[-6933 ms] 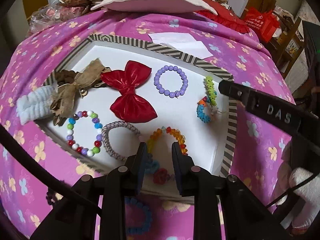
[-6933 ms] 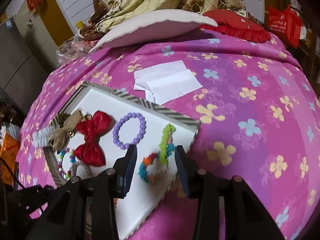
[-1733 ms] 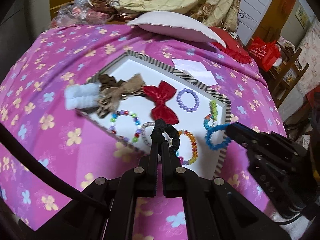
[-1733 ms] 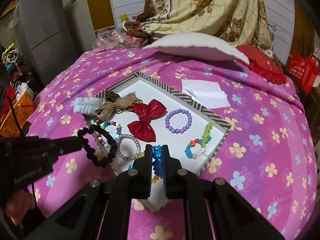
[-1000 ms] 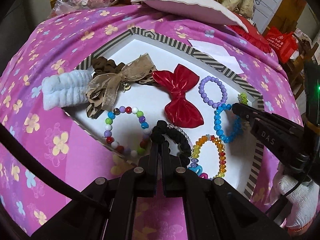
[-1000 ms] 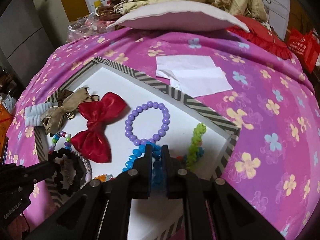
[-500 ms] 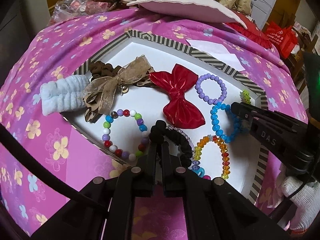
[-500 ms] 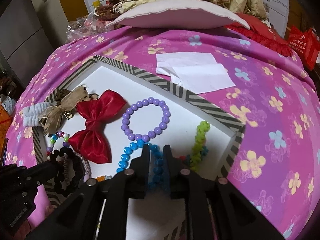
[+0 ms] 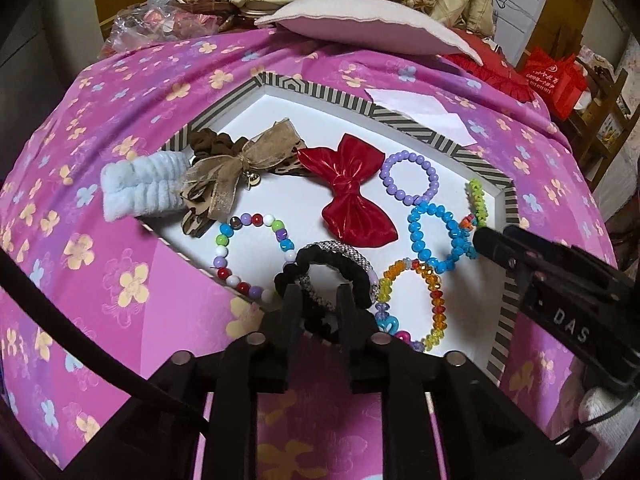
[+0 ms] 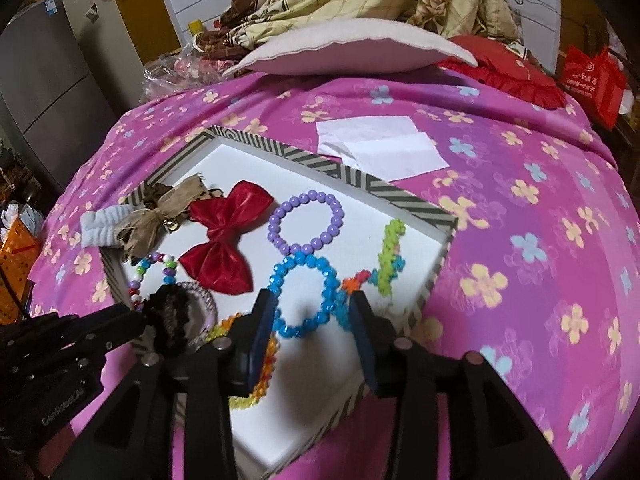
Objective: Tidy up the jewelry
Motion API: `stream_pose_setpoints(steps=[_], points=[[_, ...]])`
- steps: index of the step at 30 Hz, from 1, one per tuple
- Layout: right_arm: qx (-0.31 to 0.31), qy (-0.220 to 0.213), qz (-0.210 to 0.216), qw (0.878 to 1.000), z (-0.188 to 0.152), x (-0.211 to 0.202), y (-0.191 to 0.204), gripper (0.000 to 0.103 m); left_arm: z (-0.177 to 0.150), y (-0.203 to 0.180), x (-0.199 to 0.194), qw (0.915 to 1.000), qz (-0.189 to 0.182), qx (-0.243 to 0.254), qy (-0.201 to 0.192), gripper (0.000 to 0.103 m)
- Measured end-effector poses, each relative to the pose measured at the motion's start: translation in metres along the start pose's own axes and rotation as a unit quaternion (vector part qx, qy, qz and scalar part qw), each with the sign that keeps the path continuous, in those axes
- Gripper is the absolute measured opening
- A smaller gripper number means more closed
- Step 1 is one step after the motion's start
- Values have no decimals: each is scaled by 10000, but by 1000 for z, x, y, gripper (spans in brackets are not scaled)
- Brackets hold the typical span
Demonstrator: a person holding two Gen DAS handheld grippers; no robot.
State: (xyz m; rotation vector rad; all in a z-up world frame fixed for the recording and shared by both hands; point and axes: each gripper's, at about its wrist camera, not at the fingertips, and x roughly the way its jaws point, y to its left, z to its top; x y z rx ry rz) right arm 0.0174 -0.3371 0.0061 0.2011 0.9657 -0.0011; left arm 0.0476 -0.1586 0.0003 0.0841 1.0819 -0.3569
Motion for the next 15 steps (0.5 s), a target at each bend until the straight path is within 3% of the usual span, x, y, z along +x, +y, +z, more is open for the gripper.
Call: stream_pose_setpoints(steps=[15], points=[[142,-341,-316,9988,-30,-44,24,55,-11,5,-44,9983,249,85,-529,35]])
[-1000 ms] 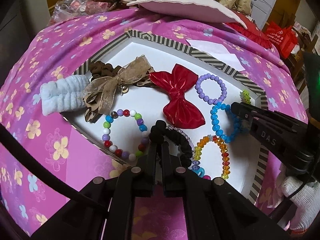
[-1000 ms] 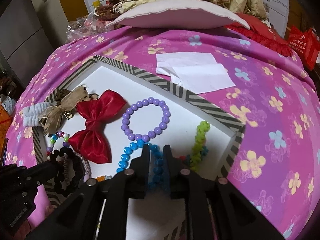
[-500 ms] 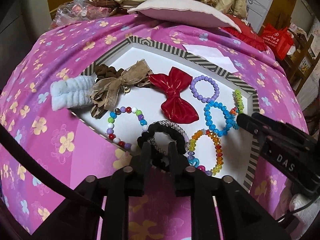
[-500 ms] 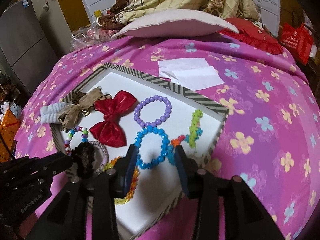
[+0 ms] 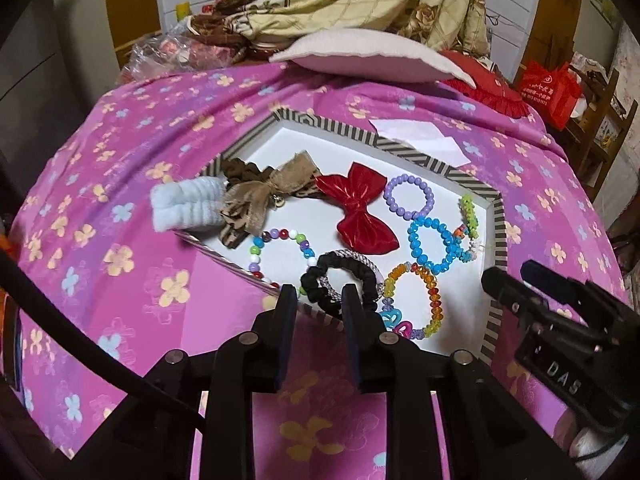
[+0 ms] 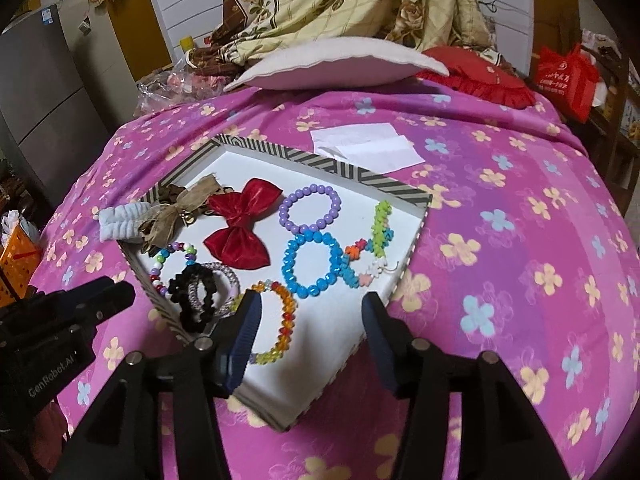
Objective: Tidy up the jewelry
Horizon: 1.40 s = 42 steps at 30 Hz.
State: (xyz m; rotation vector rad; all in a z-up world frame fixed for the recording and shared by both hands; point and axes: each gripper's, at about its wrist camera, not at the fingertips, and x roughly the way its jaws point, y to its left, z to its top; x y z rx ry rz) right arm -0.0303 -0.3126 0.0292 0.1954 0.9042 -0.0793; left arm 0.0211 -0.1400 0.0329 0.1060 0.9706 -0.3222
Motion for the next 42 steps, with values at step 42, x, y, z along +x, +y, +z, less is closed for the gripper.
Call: stream_pose_setpoints(steps=[42], points=[[-73,-457,-212,9987,-10,-73,38,70,-8,8,-79,9948,274,-105,-971,35]])
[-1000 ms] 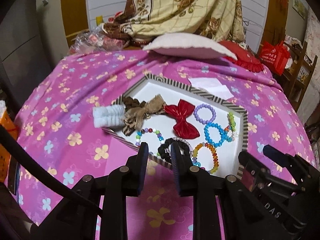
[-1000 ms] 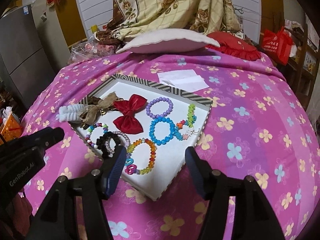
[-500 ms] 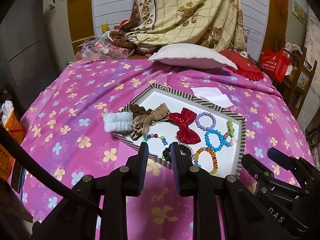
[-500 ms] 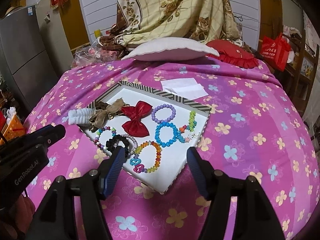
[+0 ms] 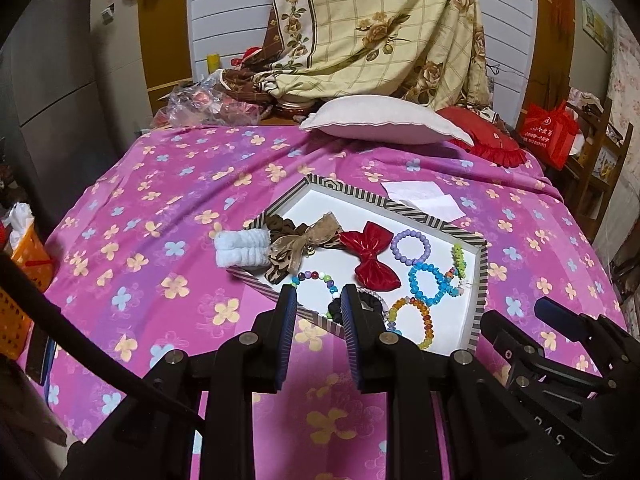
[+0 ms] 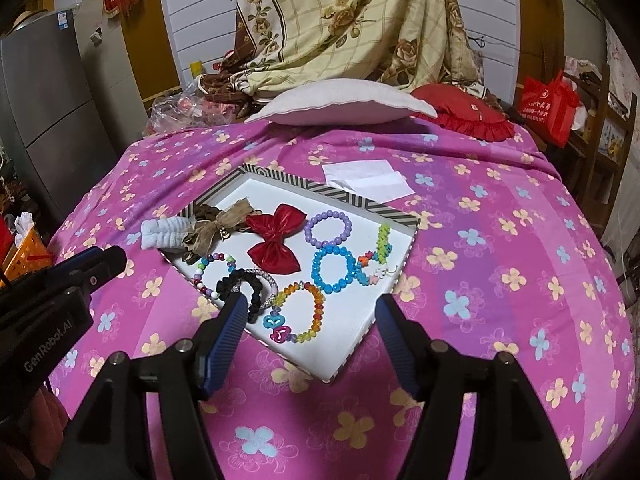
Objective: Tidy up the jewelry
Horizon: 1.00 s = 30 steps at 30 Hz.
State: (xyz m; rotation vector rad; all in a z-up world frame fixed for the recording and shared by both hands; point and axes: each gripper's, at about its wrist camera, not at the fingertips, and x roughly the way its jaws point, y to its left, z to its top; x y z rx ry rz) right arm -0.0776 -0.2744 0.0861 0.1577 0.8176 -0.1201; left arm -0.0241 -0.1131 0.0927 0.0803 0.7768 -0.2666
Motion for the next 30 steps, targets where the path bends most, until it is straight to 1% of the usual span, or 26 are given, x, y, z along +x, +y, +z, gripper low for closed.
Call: stream_pose_setpoints(steps=[30], points=[[-14,98,19,9999,-2,8,4,71,-1,6,4,10000,0,-3,71,35]])
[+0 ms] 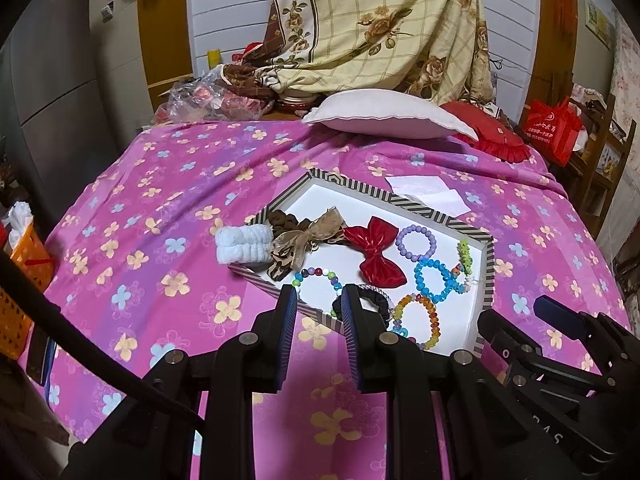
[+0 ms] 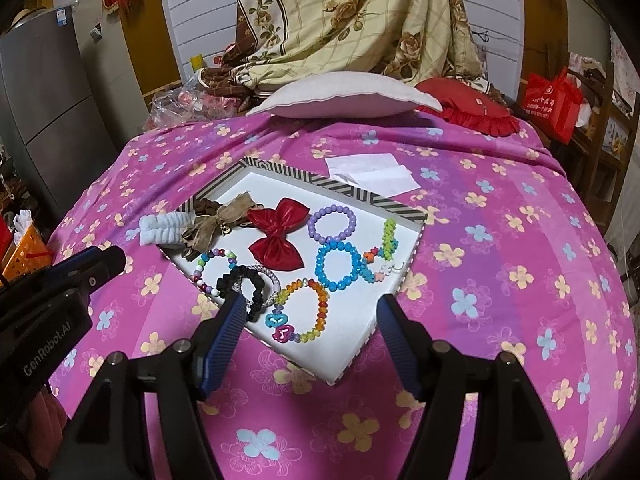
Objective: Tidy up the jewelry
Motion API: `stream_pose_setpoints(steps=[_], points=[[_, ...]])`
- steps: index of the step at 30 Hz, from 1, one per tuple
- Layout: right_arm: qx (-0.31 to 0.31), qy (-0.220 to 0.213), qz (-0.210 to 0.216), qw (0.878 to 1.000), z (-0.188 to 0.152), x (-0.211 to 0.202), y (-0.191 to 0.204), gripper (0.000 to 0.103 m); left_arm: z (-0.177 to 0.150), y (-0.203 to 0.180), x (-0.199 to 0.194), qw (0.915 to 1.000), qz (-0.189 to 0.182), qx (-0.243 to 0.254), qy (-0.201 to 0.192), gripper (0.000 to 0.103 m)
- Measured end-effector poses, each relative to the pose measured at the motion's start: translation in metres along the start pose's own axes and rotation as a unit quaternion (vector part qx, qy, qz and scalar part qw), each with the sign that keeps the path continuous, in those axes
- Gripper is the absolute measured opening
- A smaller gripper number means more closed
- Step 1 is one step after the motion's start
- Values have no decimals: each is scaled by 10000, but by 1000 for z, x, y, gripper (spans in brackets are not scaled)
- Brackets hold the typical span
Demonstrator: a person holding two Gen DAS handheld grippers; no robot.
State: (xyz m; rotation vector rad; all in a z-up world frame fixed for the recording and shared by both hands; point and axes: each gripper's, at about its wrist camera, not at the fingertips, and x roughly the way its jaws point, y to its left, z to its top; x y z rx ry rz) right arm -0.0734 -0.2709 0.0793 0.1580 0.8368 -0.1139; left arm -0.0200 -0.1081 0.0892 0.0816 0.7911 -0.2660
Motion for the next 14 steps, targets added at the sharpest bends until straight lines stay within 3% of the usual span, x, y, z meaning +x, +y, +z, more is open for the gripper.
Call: stream_pose_setpoints(steps=[14], points=[[34,102,39,9999,0,17,-11,71,-4,1,16,9999,-58,47,89,35]])
